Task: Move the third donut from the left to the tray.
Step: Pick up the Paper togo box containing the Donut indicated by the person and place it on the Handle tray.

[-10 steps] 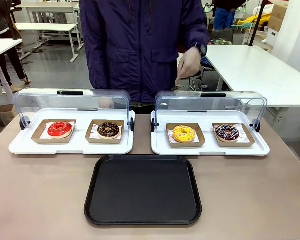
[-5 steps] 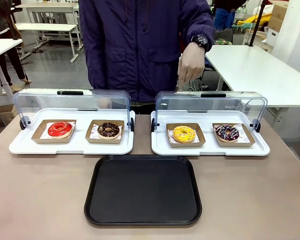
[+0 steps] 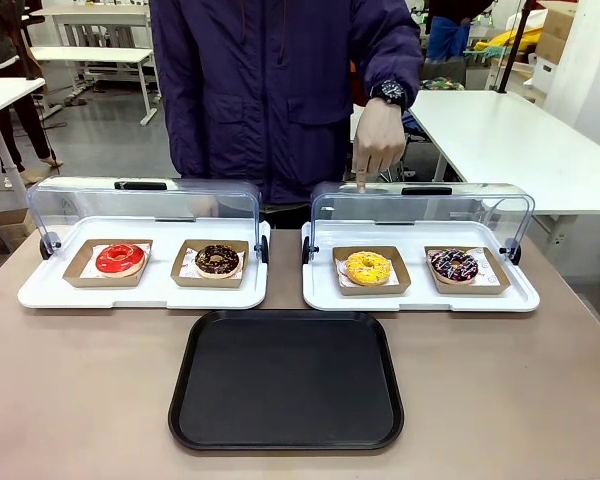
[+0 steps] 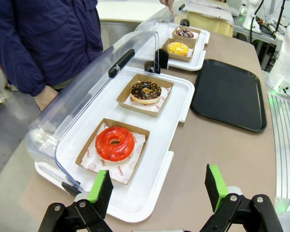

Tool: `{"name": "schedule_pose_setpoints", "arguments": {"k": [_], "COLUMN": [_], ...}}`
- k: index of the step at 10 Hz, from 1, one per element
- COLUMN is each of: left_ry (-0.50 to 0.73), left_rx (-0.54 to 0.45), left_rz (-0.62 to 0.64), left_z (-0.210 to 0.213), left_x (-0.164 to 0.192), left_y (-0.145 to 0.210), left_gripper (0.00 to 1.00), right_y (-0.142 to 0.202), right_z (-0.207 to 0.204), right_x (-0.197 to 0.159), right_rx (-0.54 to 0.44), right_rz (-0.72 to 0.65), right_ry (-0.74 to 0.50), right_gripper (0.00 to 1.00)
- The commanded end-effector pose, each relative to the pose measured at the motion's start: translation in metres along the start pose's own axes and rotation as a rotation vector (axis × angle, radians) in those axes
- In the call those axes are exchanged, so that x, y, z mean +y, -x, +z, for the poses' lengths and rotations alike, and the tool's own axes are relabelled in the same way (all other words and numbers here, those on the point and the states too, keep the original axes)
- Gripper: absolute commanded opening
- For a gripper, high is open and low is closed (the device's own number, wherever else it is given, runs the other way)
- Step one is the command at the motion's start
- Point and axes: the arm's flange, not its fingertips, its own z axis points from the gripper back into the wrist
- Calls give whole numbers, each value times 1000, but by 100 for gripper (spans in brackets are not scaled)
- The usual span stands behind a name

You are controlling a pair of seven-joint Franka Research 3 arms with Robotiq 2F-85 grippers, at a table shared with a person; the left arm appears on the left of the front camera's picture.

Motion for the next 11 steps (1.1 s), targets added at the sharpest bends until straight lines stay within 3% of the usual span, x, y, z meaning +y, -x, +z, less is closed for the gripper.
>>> {"name": "schedule_pose_setpoints", "arguments": {"k": [1,11], "left_ry": [8,8], "left_rx": [5,5], "left_rz": [-7,-7], "left_z": [2,2], "left_x": [-2,-2], "left_y": [-1,-1], "left_gripper": [100,100], "right_y": [-1,-1], "right_z": [-1,-1], "right_x": [0,0], "right_rx": [-15,-15], "right_rz": [13,13], "right_ry": [1,1], "right_gripper": [100,100]}}
